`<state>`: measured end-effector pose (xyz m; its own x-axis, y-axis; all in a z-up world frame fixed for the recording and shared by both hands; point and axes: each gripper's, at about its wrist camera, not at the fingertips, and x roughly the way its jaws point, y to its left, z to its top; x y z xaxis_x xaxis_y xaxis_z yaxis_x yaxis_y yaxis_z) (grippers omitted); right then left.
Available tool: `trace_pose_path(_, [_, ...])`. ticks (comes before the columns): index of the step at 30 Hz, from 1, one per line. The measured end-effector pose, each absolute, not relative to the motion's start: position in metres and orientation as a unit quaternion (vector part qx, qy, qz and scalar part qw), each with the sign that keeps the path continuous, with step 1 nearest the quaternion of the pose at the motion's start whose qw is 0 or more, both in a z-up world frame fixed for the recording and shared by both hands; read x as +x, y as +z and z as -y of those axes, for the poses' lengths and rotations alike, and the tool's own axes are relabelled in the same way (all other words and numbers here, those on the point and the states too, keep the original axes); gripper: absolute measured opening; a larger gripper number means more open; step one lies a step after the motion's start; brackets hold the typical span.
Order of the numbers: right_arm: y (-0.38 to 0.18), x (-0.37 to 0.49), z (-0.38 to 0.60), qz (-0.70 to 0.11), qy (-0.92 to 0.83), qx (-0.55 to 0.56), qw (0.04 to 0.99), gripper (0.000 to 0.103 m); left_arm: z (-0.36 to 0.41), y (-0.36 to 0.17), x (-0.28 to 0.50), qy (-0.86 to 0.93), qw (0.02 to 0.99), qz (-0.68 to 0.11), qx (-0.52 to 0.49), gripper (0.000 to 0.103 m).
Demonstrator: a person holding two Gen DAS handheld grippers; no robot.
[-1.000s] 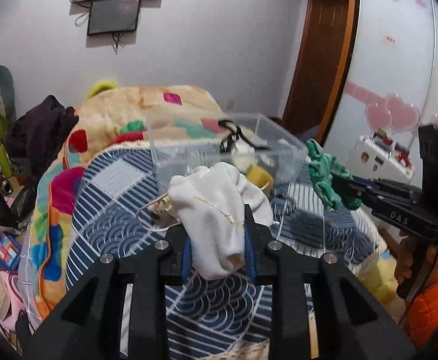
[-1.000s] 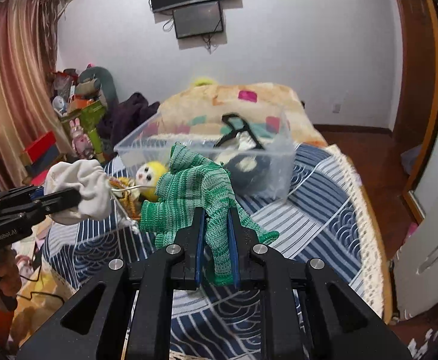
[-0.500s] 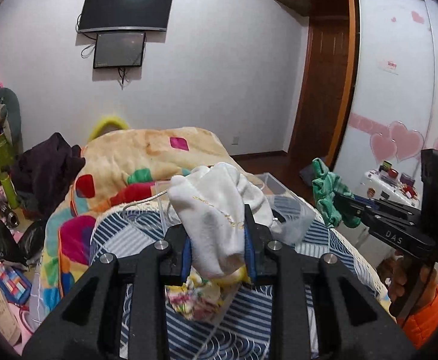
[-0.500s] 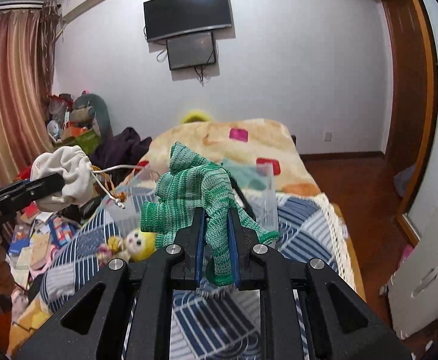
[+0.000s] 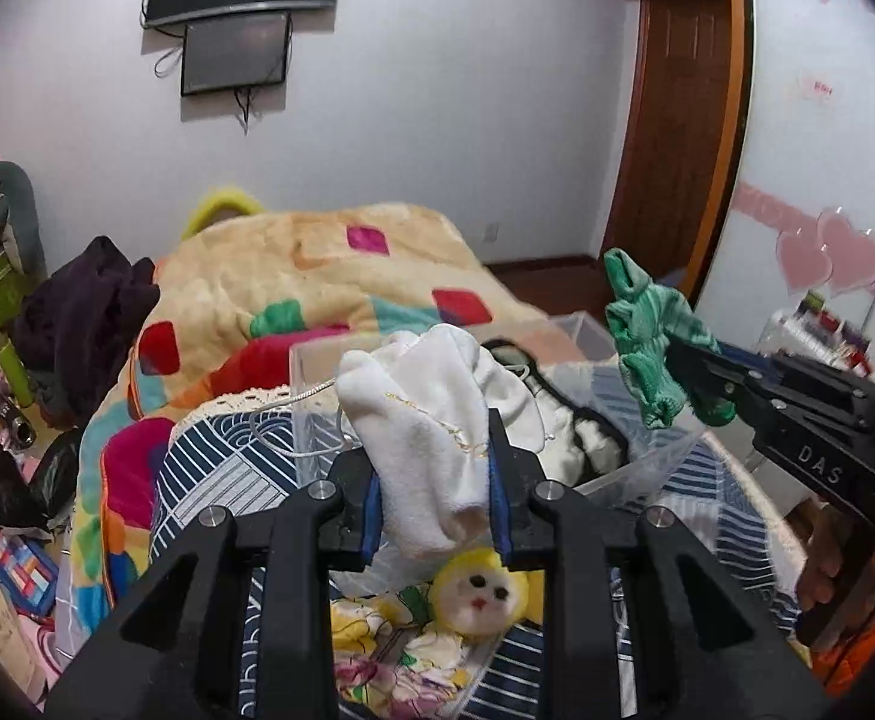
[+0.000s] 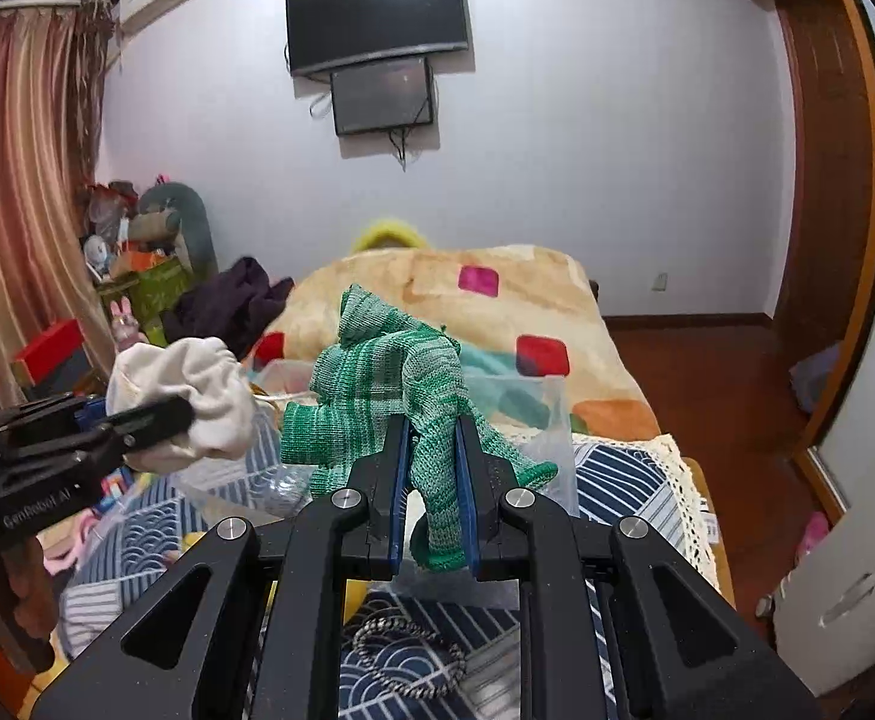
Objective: Organize soft objects
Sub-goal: 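Carry the green sock into the box with the right tool while the left drops the white cloth in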
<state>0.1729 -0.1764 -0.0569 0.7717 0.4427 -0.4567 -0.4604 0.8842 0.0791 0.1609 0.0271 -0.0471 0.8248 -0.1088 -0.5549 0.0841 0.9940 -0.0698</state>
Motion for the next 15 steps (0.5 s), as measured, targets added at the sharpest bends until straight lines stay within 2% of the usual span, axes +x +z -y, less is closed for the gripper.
trace_pose_path(15, [-0.098, 0.216, 0.16, -0.339, 0.228, -0.058, 0.911, 0.013, 0.002, -0.09, 0.218, -0.062, 0.927, -0.37, 0.012, 0.028])
